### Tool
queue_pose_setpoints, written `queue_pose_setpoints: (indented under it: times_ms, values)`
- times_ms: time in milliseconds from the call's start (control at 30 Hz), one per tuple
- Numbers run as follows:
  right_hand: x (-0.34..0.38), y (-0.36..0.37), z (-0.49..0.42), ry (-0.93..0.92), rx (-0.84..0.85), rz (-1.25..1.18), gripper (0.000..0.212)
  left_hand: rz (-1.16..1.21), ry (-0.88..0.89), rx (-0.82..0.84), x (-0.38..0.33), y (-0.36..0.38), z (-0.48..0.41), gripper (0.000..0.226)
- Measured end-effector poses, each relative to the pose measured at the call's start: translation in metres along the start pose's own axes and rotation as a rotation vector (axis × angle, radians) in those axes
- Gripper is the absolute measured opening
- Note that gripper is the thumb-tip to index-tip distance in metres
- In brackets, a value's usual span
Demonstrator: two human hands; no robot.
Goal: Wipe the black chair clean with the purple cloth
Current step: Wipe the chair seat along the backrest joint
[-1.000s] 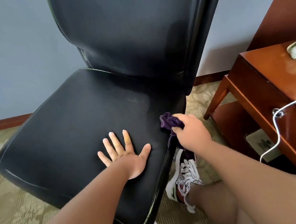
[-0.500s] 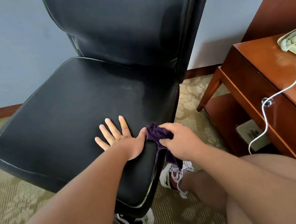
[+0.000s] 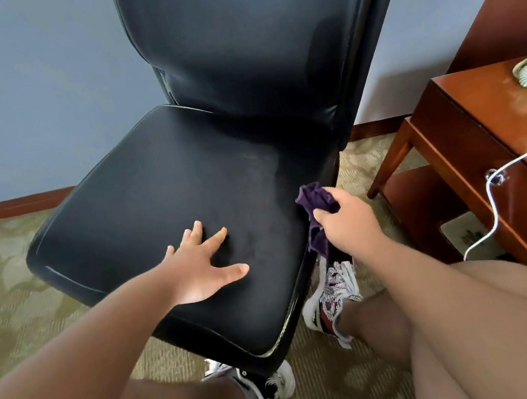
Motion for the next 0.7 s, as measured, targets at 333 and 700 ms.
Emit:
queue_pose_setpoints:
  times_ms: [333, 700]
  values:
    - [0.029, 0.037, 0.018, -0.163, 0.147, 0.350, 0.057, -0.288, 0.062, -0.091, 0.012, 0.014, -0.003, 0.090]
    - [0.042, 0.071, 0.093, -0.564, 0.099, 0.484, 0.051, -0.180, 0.044, -0.092, 0.009, 0.009, 0.000, 0.092]
Point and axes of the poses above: each hand's wrist, its own z-axis away from the middle knuckle, its own y-axis out of the palm, x = y × z, the point moved 3 cm from there along -z, towards the middle knuckle, and after that the axes turned 4 degrees about z, right-handed, at the moved point
